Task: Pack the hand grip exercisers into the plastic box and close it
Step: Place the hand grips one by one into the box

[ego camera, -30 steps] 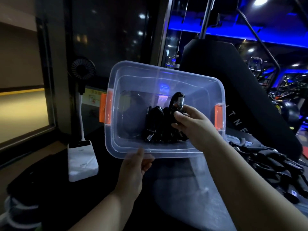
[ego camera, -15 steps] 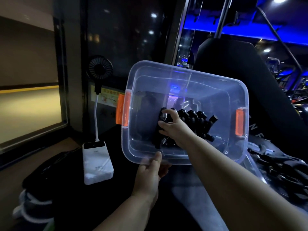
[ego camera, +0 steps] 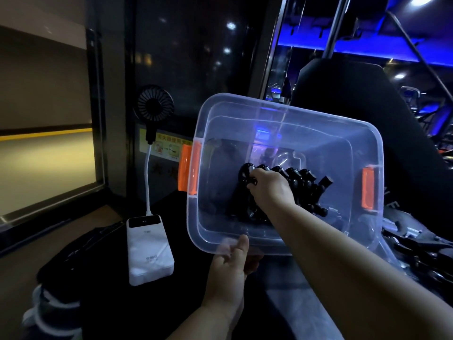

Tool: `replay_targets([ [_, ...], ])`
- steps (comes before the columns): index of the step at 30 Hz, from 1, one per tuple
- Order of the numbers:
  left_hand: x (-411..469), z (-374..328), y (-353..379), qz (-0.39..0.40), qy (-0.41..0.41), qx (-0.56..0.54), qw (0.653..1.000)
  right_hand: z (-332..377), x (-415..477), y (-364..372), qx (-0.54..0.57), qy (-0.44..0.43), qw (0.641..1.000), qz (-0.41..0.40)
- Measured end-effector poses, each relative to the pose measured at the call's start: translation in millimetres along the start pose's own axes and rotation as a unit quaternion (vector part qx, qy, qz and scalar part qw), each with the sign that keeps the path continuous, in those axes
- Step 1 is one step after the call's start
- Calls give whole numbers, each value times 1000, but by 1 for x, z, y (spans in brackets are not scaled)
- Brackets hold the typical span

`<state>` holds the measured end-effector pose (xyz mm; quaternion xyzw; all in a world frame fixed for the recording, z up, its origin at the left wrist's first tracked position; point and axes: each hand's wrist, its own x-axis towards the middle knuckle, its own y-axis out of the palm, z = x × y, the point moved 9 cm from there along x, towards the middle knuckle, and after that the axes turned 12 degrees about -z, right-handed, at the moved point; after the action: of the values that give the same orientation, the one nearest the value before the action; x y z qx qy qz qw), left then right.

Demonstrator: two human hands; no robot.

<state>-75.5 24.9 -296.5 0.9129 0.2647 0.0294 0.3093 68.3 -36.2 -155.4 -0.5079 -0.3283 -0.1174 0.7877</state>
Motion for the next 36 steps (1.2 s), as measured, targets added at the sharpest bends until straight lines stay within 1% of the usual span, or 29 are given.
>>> replay_targets([
  [4, 2, 3, -1, 9, 3, 4, 1000, -10, 3, -1, -1, 40, 999, -29],
  [6, 3, 5, -1, 15, 4, 5, 1000, -9, 5, -3, -38, 22, 999, -30],
  [8, 4, 5, -1, 19, 5, 3, 1000, -7, 6, -4, -45, 18, 998, -30],
  [23, 1, 1, 0, 8, 10, 6, 1000, -7, 2, -5, -23, 32, 999, -17],
  [30, 0, -2, 2, 0, 6, 10, 1000, -14, -4, -30, 17, 42, 998, -48],
  [36, -3, -7, 3, -13, 14, 17, 1000, -49, -31, -59, 29, 64, 995, -69],
])
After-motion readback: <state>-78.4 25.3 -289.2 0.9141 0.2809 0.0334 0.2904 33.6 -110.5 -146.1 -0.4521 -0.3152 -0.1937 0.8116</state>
